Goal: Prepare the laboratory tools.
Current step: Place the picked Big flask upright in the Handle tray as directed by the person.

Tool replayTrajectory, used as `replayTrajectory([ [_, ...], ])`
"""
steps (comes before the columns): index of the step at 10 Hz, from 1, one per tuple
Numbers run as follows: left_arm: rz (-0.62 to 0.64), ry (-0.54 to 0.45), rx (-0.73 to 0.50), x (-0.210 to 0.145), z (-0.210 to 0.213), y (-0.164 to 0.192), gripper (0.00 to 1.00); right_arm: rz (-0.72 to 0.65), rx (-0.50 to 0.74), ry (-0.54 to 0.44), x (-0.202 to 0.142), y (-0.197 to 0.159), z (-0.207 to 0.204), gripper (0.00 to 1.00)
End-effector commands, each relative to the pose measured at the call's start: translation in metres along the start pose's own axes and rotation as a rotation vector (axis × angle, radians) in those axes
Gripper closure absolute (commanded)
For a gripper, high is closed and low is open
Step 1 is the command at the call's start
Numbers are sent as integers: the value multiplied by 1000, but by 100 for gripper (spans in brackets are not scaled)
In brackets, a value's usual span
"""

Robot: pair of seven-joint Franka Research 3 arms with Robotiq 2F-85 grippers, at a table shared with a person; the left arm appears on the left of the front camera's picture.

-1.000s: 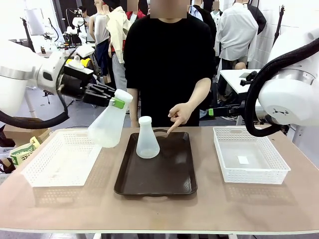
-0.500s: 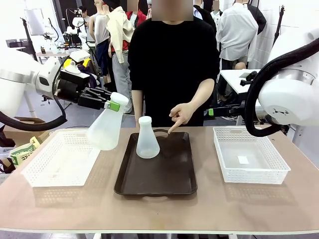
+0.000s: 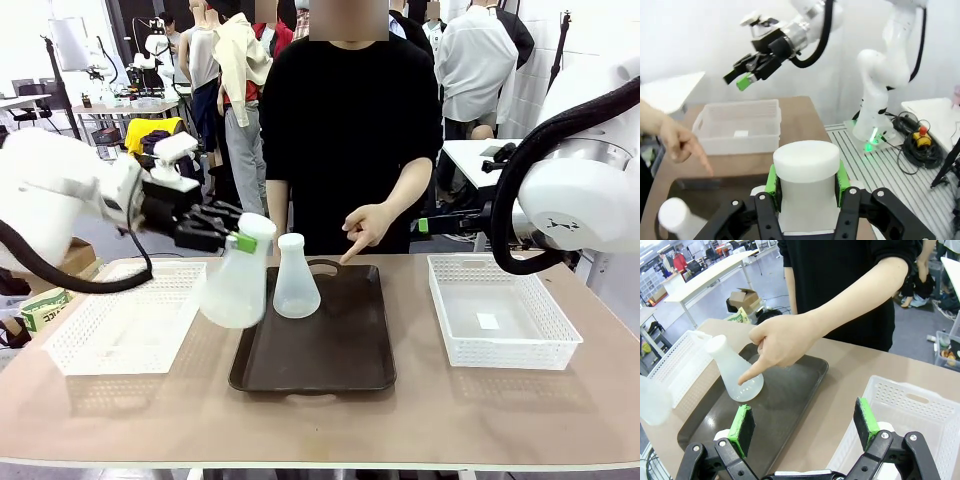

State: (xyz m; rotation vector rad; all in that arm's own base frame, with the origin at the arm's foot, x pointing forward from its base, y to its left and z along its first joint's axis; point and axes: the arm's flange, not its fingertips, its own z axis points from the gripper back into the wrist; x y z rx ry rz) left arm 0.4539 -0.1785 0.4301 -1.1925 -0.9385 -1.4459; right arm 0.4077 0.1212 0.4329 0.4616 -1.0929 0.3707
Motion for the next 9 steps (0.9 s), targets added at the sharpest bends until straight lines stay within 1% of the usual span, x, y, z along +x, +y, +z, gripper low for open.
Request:
replayTrajectory([
  [1,-134,-101,-69,-31,-24,15,100,-4,-2,20,6,-1,0,0],
  [3,-215,-159,-81,-47,-36,25,100,-4,-2,20,6,-1,0,0],
  [4,-228,-200,-79,-57,-40,38,100,-4,-2,20,6,-1,0,0],
  [6,-216,-269,-70,-71,-44,51,100,-4,-2,20,6,-1,0,0],
  [8,-164,-291,-44,-88,-40,68,100,-4,-2,20,6,-1,0,0],
  [9,-155,-279,-42,-95,-40,75,100,-4,-2,20,6,-1,0,0],
])
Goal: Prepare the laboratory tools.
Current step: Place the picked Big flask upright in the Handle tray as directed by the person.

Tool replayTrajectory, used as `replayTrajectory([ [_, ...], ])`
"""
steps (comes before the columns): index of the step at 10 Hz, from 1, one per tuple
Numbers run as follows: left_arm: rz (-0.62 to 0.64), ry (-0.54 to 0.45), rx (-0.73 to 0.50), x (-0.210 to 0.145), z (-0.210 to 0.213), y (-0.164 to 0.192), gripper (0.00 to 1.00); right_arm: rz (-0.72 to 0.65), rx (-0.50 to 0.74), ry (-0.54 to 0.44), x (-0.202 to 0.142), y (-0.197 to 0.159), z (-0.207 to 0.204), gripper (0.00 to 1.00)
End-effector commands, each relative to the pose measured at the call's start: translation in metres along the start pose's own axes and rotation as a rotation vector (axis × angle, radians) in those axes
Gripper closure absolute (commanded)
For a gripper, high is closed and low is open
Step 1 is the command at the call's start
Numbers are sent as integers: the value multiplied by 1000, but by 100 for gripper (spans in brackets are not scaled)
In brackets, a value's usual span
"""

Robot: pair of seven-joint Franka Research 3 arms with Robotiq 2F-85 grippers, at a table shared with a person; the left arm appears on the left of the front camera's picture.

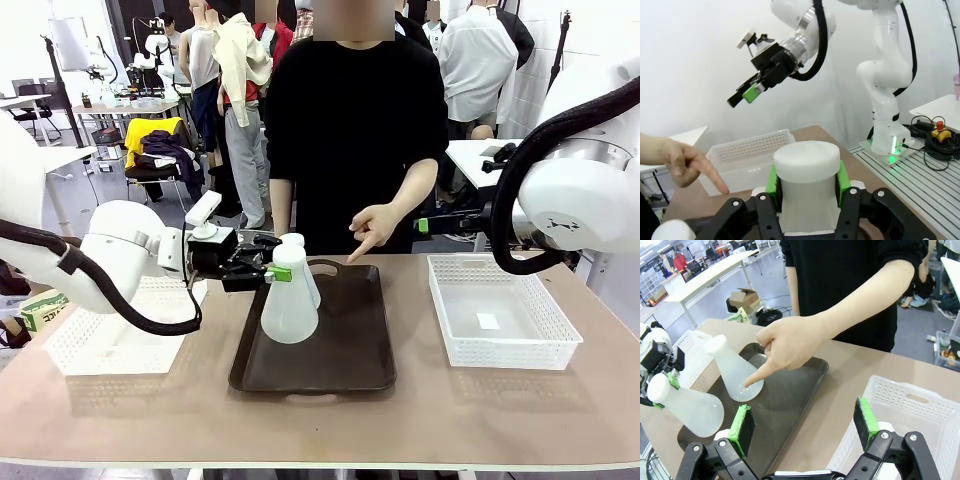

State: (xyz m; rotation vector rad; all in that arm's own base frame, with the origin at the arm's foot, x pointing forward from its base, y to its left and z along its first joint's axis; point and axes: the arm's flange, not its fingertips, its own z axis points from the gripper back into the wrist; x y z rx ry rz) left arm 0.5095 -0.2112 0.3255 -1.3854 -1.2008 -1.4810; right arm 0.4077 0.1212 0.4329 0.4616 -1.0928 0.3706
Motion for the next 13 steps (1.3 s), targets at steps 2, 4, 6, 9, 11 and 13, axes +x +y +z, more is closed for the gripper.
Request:
replayTrajectory([
  [2,39,-23,16,-9,7,13,100,-4,-2,19,6,-1,0,0],
  [4,78,-1,0,-20,9,14,100,-4,-2,19,6,-1,0,0],
  [6,102,18,-13,-24,9,13,70,-4,-2,19,6,-1,0,0],
  [9,127,47,-18,-26,8,12,12,-4,-2,19,6,-1,0,0],
  [11,135,58,-14,-26,8,11,0,-4,-2,19,6,-1,0,0],
  [13,148,68,-14,-24,6,8,0,-4,-2,19,6,-1,0,0],
])
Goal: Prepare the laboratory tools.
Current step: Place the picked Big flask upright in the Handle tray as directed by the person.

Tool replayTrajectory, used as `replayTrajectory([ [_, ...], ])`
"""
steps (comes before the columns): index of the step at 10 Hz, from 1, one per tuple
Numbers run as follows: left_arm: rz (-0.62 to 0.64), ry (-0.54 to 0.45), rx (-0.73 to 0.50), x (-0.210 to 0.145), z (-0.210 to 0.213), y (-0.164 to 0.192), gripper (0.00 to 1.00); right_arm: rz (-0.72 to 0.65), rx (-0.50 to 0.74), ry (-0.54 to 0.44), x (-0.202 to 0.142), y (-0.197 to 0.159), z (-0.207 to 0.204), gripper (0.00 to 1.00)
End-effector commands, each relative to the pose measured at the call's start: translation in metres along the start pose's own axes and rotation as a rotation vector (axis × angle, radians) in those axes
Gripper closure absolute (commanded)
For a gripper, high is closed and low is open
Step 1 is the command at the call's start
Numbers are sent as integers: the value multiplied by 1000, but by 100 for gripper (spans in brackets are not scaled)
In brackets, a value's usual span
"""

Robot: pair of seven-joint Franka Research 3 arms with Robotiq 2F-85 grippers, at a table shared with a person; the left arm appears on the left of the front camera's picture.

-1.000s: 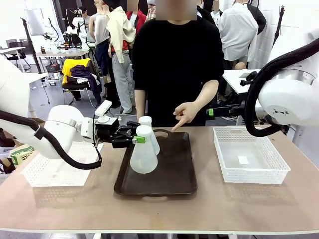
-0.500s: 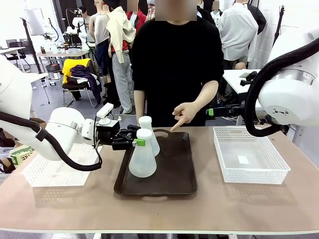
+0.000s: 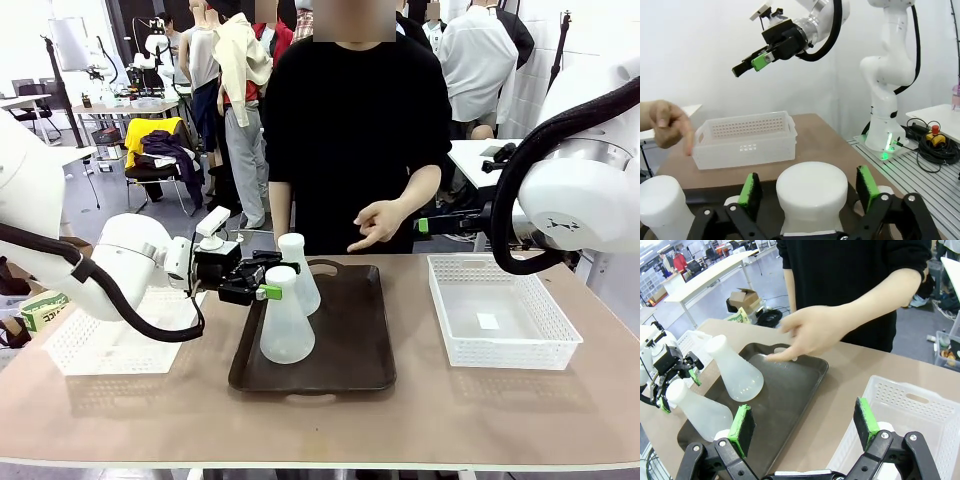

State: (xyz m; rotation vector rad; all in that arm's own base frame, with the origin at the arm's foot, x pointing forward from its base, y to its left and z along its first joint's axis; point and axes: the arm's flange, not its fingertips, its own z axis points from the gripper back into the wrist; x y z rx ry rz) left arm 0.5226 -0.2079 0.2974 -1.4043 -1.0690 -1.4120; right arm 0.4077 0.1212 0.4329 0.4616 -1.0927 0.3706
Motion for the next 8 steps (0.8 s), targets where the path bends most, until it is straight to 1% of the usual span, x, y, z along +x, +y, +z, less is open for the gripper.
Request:
replayTrajectory([
  [1,33,57,-15,7,-3,-3,0,-4,-2,19,6,-1,0,0],
  [2,36,84,-12,6,-3,-3,0,-4,-2,19,6,-1,0,0],
  [4,69,78,5,6,-2,-3,0,-4,-2,19,6,-1,0,0],
  [5,206,91,-4,2,4,0,0,-4,-2,19,6,-1,0,0],
  [6,34,57,-4,0,-1,0,0,-4,-2,19,6,-1,0,0],
  [8,34,57,-4,0,-1,0,0,-4,-2,19,6,-1,0,0],
])
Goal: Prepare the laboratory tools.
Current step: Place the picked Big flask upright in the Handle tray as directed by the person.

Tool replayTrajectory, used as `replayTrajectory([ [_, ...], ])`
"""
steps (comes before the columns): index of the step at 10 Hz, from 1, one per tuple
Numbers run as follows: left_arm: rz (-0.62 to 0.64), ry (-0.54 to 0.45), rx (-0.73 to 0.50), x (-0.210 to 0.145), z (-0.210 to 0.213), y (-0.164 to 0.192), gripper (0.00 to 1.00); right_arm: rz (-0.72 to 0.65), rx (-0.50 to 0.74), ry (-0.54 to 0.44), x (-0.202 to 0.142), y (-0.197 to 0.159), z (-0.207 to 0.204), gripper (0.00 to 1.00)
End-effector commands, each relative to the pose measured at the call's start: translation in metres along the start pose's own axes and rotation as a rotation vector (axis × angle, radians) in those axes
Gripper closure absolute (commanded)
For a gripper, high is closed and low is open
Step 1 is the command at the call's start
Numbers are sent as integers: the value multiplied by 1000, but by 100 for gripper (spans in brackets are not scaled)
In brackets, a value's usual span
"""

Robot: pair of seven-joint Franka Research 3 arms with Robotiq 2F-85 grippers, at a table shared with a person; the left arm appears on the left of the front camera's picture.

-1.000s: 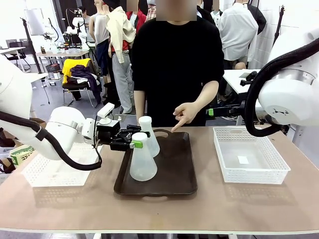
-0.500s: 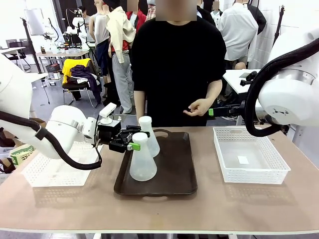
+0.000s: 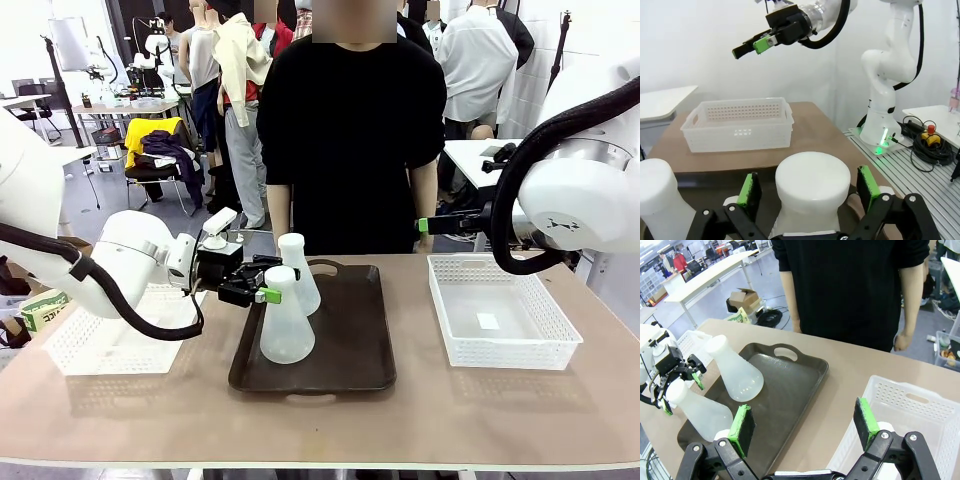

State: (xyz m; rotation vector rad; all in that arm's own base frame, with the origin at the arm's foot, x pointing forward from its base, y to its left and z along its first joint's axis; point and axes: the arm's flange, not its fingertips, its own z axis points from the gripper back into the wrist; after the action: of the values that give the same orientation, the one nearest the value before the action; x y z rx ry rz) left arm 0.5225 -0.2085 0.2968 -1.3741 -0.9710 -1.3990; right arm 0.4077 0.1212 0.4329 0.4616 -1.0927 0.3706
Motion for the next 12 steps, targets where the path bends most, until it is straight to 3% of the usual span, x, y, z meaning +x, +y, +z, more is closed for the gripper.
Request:
replayTrajectory([
  [1,-34,-7,-2,1,-1,0,0,-4,-2,19,6,-1,0,0],
  [12,-34,-7,-2,1,-1,0,0,-4,-2,19,6,-1,0,0],
])
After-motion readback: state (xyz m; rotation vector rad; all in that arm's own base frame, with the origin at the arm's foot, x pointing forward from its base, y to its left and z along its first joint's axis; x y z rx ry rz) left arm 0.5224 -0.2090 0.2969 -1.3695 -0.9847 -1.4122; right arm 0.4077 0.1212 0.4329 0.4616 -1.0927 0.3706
